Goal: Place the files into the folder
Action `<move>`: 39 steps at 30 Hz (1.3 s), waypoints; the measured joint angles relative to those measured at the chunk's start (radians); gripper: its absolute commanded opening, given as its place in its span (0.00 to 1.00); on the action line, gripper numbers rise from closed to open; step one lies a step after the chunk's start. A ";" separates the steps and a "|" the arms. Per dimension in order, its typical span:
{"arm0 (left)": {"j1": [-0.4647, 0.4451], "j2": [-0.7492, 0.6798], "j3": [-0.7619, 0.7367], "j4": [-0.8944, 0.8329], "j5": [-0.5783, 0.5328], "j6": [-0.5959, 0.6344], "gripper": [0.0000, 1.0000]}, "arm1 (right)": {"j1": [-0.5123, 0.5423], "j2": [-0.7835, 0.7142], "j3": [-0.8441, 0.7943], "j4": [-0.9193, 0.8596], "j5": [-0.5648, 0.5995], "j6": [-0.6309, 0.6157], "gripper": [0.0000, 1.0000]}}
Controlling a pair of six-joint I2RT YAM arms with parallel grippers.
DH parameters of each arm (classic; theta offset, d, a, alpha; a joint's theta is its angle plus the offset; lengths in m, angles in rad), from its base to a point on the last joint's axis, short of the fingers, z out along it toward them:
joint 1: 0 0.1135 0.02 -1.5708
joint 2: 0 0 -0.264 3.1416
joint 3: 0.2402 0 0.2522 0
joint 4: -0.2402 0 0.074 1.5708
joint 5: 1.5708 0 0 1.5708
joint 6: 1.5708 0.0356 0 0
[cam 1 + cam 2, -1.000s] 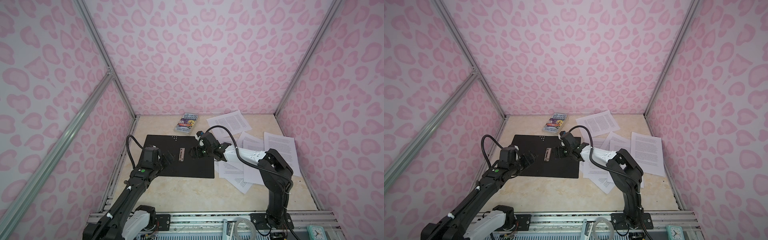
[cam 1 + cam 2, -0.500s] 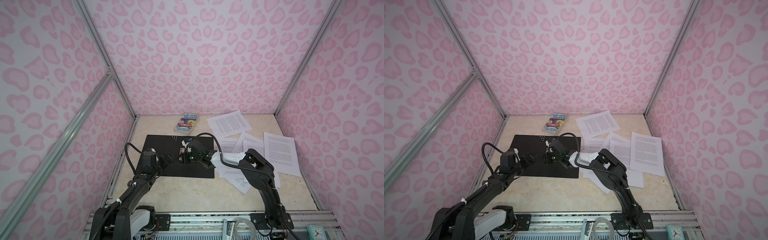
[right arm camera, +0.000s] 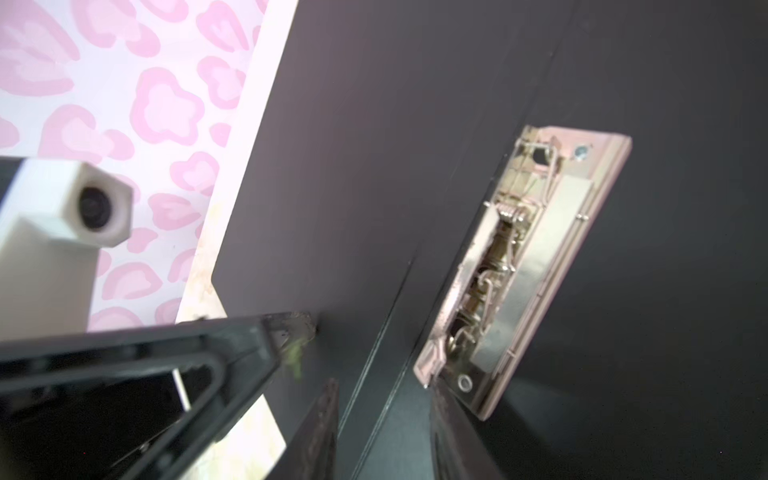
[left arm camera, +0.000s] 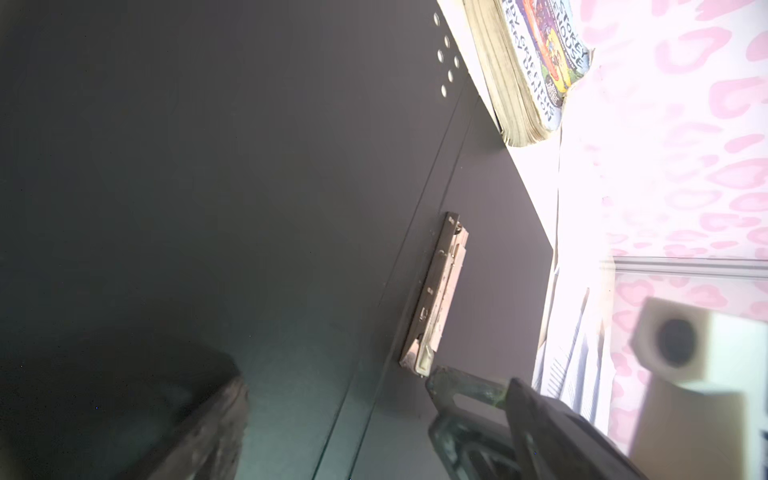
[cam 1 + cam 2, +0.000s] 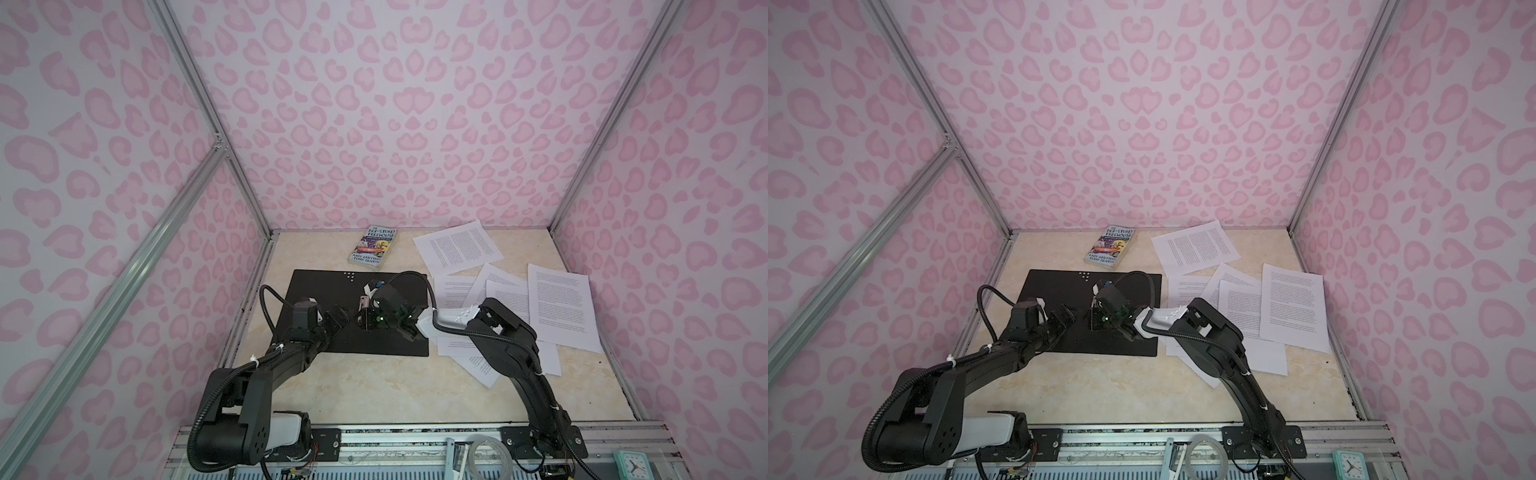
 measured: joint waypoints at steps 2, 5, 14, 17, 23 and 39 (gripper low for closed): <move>0.000 -0.013 -0.002 -0.015 -0.013 -0.005 0.98 | -0.004 0.011 0.000 0.007 -0.002 0.008 0.32; 0.000 -0.027 -0.002 -0.038 -0.020 -0.010 0.98 | -0.005 0.020 0.002 0.020 -0.005 0.030 0.28; 0.000 -0.019 0.000 -0.035 -0.027 -0.009 0.99 | -0.012 0.032 -0.015 0.068 -0.013 0.084 0.15; 0.000 -0.018 0.000 -0.035 -0.027 -0.009 0.99 | -0.017 0.034 -0.024 0.081 -0.019 0.103 0.11; 0.000 -0.019 0.002 -0.037 -0.033 -0.009 0.99 | -0.019 0.034 -0.047 0.117 -0.026 0.113 0.00; -0.001 0.023 0.055 -0.090 -0.079 0.016 1.00 | -0.066 0.031 -0.133 0.198 -0.091 -0.002 0.00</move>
